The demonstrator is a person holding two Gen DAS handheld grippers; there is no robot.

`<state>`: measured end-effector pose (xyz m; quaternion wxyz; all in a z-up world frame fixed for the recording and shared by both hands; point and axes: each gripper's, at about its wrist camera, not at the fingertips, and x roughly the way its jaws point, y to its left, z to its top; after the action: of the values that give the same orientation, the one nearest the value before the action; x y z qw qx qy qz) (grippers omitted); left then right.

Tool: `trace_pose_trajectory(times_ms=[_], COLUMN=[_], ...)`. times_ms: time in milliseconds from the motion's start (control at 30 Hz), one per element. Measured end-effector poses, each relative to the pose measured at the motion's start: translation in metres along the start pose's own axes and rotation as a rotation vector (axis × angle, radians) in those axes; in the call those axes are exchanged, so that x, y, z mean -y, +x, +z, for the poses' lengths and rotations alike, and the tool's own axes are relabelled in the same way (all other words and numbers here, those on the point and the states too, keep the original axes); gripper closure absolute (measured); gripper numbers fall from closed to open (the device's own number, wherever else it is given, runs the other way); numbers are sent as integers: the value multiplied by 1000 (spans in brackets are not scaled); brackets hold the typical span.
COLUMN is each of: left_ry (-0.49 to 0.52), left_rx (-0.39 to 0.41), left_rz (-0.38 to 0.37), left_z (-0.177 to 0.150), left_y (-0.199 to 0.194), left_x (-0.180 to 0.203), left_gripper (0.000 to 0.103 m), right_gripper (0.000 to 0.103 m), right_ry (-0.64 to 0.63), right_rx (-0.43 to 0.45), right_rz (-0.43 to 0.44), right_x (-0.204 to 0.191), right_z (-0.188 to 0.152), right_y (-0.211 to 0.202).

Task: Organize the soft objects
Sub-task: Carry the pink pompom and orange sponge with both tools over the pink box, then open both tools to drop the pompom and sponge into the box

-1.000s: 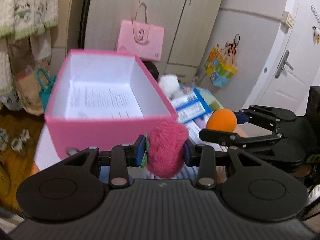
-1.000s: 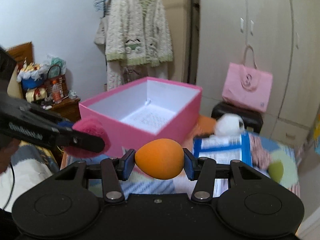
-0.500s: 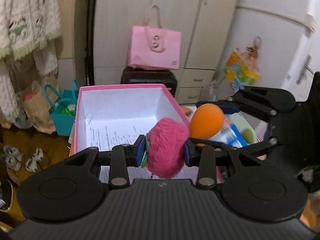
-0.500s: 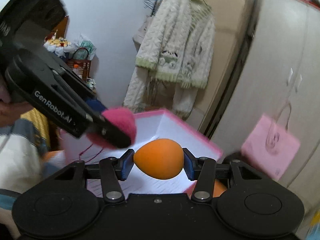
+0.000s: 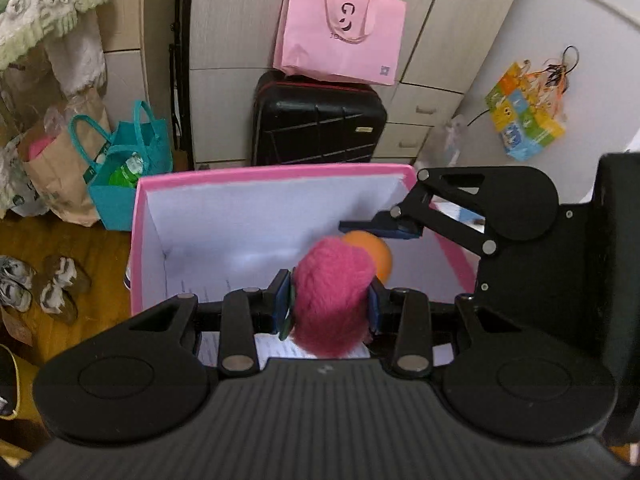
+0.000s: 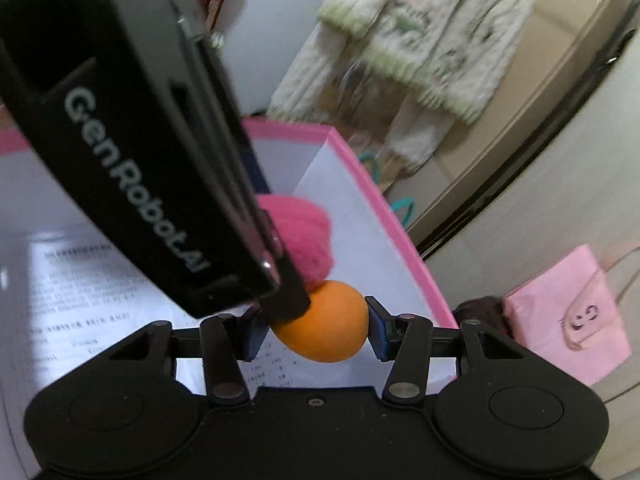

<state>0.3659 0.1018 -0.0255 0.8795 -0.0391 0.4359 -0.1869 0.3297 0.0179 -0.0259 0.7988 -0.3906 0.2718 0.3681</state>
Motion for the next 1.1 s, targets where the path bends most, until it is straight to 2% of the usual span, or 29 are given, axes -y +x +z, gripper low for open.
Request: trace_pose_trajectory(times_ms=[67,200,367,433,467,533,600,667,767,900,1100], left_ry=[12,-34,-95,-108,-103,-91,-85,-77,-40,-13,28], left_rx=[-27,-57,-114,-128,-118,-101,-79,-47,11,80,80], left_rz=[4,11,44,43,55,95,102,106,111,107,116], left_z=[4,1,6,7,7,7,8,8,6,-3,-26], left_y=[11,30,44,49,51,52,47,35,10,-26,-62], left_x=[-2,-13,-17,-16,-15,-13,-12,-8,2,11,25], left_gripper=[67,67,65,64,64,63,50,45,40,31,26], right_gripper=[48,48,47,35,34,34,33,33,33,33,33], right_ry=[12,66,46,57,64,68,73,89,161,265,346], right_rx=[-49,-136,-186,-163,-153,-145,-139,-123,-78,17,57], right_rz=[43,150,172,174,175,161,141,121,111,97,39], right_x=[9,25,26,27,27,29,29,29,43,51,41], right_z=[2,6,1,3,2,1,0,-3,-4,-10,-20], right_y=[10,29,41,35,32,31,27,20,14,-23,-74])
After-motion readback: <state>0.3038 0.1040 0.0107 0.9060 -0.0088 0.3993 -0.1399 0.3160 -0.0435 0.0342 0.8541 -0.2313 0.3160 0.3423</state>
